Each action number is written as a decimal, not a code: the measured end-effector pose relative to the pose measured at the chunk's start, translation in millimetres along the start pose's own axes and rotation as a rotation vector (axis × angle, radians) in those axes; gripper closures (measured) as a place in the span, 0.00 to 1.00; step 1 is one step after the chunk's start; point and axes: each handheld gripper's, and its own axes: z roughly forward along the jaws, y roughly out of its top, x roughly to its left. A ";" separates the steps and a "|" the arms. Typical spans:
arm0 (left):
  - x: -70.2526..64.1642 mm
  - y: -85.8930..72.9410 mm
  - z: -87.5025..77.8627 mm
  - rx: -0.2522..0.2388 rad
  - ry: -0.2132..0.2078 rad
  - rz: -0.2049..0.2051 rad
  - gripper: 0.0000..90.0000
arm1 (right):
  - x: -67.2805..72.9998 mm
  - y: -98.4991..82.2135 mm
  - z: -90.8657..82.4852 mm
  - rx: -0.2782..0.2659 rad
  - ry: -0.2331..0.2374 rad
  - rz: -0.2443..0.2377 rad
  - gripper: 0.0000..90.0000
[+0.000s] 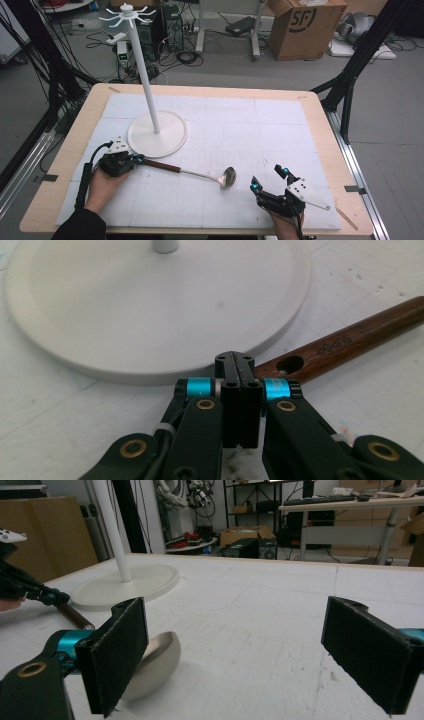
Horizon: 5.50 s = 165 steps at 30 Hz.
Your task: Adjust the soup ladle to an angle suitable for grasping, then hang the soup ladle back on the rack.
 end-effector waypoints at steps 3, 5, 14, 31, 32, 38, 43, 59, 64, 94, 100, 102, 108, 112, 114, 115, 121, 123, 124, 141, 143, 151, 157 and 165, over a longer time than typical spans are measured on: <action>-5.1 2.4 1.2 -0.010 -0.008 0.010 1.00 | -0.3 0.2 0.0 -0.005 -0.001 0.000 0.12; -5.5 2.8 1.4 -0.009 -0.013 0.014 1.00 | -0.2 0.3 -0.2 -0.006 -0.001 0.001 0.12; -11.4 3.8 1.8 -0.020 -0.009 0.009 1.00 | -0.4 0.9 -1.1 -0.008 -0.005 0.005 0.12; -7.4 -8.1 -36.6 -0.223 0.037 -0.080 1.00 | -2.6 0.4 -4.7 -0.009 -0.012 0.007 0.12; -7.8 -10.6 -41.3 -0.245 0.038 -0.092 1.00 | -2.3 0.4 -5.0 -0.010 -0.016 0.007 0.12; -8.8 -16.8 -64.3 -0.384 0.111 -0.111 0.65 | -1.2 0.3 -7.1 -0.009 -0.019 0.009 0.12; -6.5 -20.2 -74.8 -0.425 0.098 -0.180 0.43 | -1.2 -0.2 -7.5 -0.006 -0.020 0.007 0.12; -32.9 -35.9 -110.2 -0.554 0.119 -0.134 0.20 | -2.2 -0.6 -13.2 -0.010 -0.027 0.011 0.12; -39.9 -37.1 -116.2 -0.565 0.111 -0.117 0.20 | -2.5 -1.0 -16.4 -0.014 -0.035 0.006 0.12; -73.6 -71.3 -158.3 -0.671 0.123 -0.050 0.18 | 19.2 36.5 22.2 0.028 0.169 -0.038 0.16; -76.9 -81.0 -160.1 -0.623 0.128 -0.065 0.18 | 39.0 64.1 66.5 0.177 0.356 -0.111 0.18; -78.4 -83.6 -159.3 -0.617 0.120 -0.064 0.18 | 48.2 69.9 79.3 0.222 0.403 -0.144 0.20; -81.8 -87.1 -163.9 -0.611 0.129 -0.056 0.18 | 75.9 77.8 114.1 0.323 0.509 -0.220 0.25; -80.6 -89.4 -167.1 -0.613 0.108 -0.095 0.18 | 92.3 79.0 136.1 0.377 0.558 -0.256 0.29; -80.7 -90.7 -168.1 -0.624 0.092 -0.117 0.18 | 98.8 78.2 146.3 0.403 0.587 -0.247 0.30; -80.8 -91.0 -168.4 -0.624 0.092 -0.115 0.18 | 101.8 77.4 150.7 0.418 0.596 -0.248 0.30; -80.2 -92.0 -169.3 -0.623 0.090 -0.114 0.18 | 116.4 65.7 174.1 0.522 0.623 -0.278 0.30; -80.2 -91.8 -169.2 -0.622 0.090 -0.116 0.18 | 120.2 60.8 180.9 0.551 0.631 -0.295 0.31; -80.1 -91.8 -169.4 -0.622 0.087 -0.121 0.18 | 121.9 58.0 184.1 0.565 0.634 -0.298 0.31; -76.0 -96.8 -174.3 -0.628 0.100 -0.142 0.18 | 135.8 25.8 226.3 0.728 0.656 -0.323 0.38; -75.8 -97.5 -175.8 -0.631 0.102 -0.144 0.18 | 137.7 22.7 229.3 0.744 0.655 -0.337 0.38; -75.3 -100.9 -177.7 -0.625 0.108 -0.152 0.18 | 142.7 12.1 235.8 0.801 0.649 -0.432 0.45; -75.6 -101.7 -179.2 -0.630 0.110 -0.156 0.18 | 147.5 12.9 237.0 0.825 0.639 -0.509 0.49; -76.4 -102.0 -180.3 -0.633 0.108 -0.158 0.18 | 160.6 20.6 245.0 0.939 0.620 -0.568 0.56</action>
